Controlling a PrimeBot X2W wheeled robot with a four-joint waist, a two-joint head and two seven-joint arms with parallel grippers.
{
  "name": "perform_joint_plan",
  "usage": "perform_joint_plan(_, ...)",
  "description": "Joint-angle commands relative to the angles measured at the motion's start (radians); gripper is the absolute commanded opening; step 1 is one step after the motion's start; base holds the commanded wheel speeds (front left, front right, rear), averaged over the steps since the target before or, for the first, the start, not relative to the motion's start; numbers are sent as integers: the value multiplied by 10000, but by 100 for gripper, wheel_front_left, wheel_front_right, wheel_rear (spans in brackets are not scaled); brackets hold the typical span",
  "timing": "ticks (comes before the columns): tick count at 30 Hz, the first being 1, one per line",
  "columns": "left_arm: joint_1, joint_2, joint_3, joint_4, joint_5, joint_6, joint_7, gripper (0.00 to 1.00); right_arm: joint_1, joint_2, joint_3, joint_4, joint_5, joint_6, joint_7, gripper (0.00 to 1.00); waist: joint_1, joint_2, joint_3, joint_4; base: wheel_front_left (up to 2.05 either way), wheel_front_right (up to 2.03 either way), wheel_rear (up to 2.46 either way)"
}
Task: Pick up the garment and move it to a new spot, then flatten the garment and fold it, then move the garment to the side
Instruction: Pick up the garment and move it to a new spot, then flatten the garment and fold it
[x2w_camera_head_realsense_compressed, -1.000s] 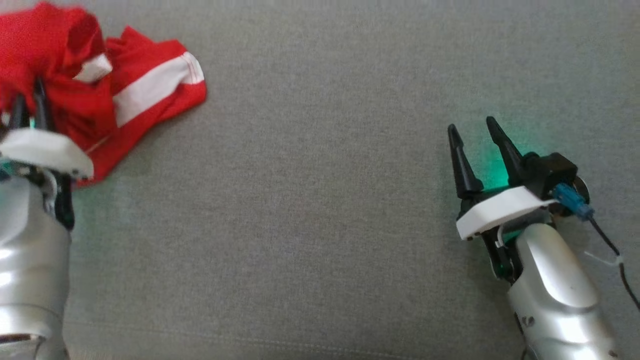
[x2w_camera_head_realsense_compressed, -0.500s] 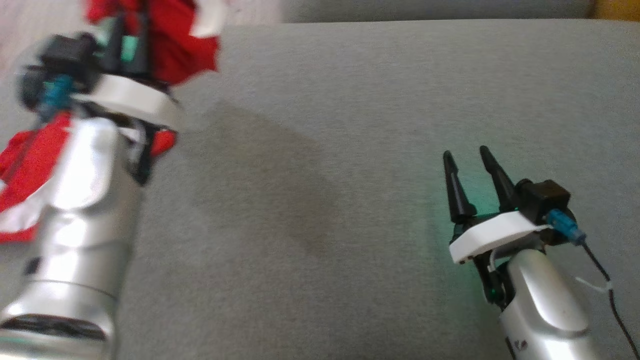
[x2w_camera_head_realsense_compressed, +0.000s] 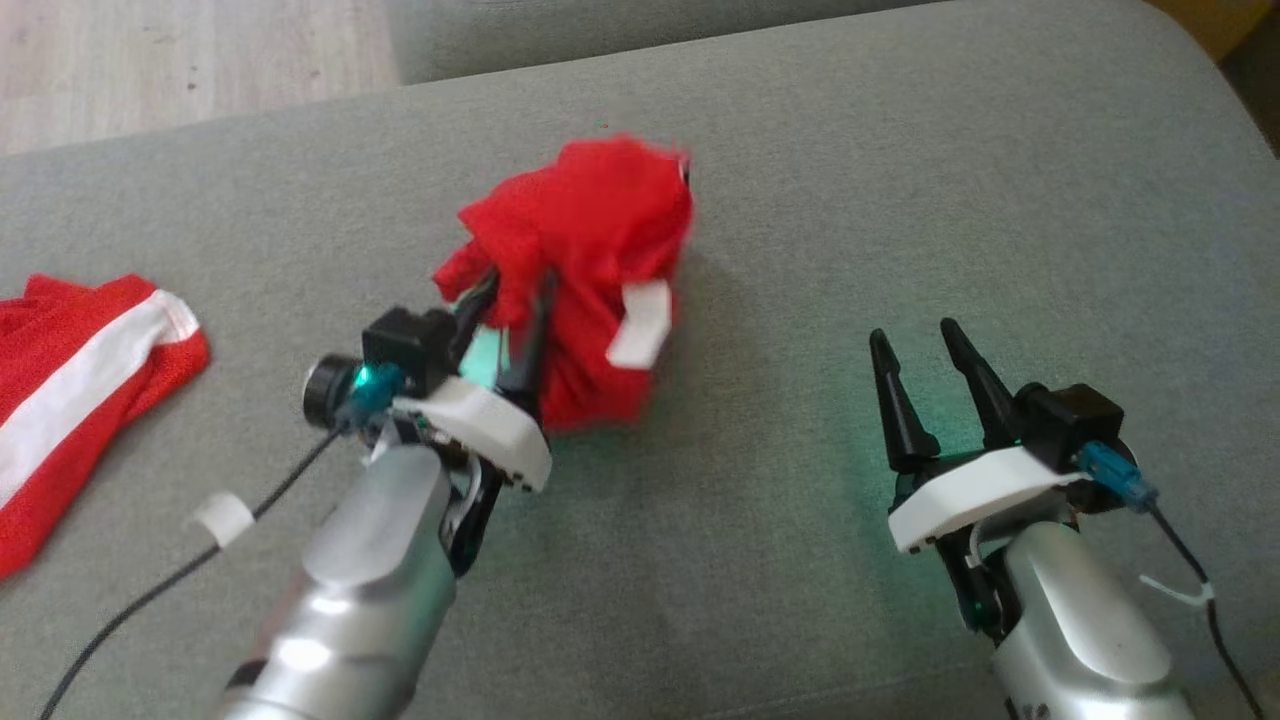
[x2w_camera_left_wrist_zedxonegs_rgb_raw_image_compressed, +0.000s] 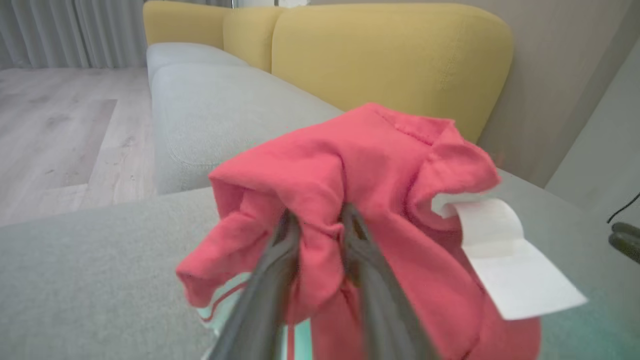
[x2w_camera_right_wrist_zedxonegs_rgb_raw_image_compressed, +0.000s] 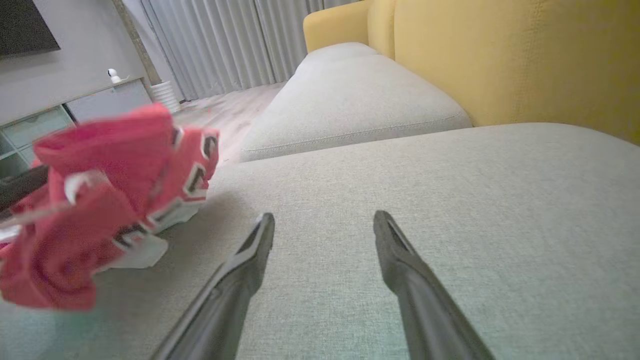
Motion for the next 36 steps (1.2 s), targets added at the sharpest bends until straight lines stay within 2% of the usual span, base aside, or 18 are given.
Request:
perform_joint_plan(1,-47,148,273,-181,5,118,-81,100,-169,103,130,-277,68,-7,-109,100,0,0,3,-20,0,0,0)
perform_joint_plan(5,513,212,602,-354,272,479,-81,100,-123,104,36,-315,88,-7,-109,100,0,0,-79,173,0,0,0)
perform_joint_plan(13,3120,862,2542,-2126,948,1391,-81,100,234,104,-103,-483,-271,-7,-109,100,0,0,-653,1017,0,0,0)
perform_joint_plan(18,4663,914,3568,-3244,1559,1436,-81,100,503,104,-127,-389,-187,-7,-109,100,0,0,-1050,1485,0,0,0)
perform_joint_plan(25,6140,429,4565,-4068,2104,1267,-81,100,939,104,-50,-180,66,-7,-109,100,0,0,-1366,1655,0,0,0)
perform_joint_plan(30,6449,213,4792,-4131,2399,1003,-82,100,1017,104,90,181,-32,-7,-109,100,0,0,-1318,1678,0,0,0)
perform_joint_plan(36,6204,119,4665,-4042,2689,733,-82,100,696,104,-137,960,-757,-7,-109,100,0,0,-976,2053,0,0,0)
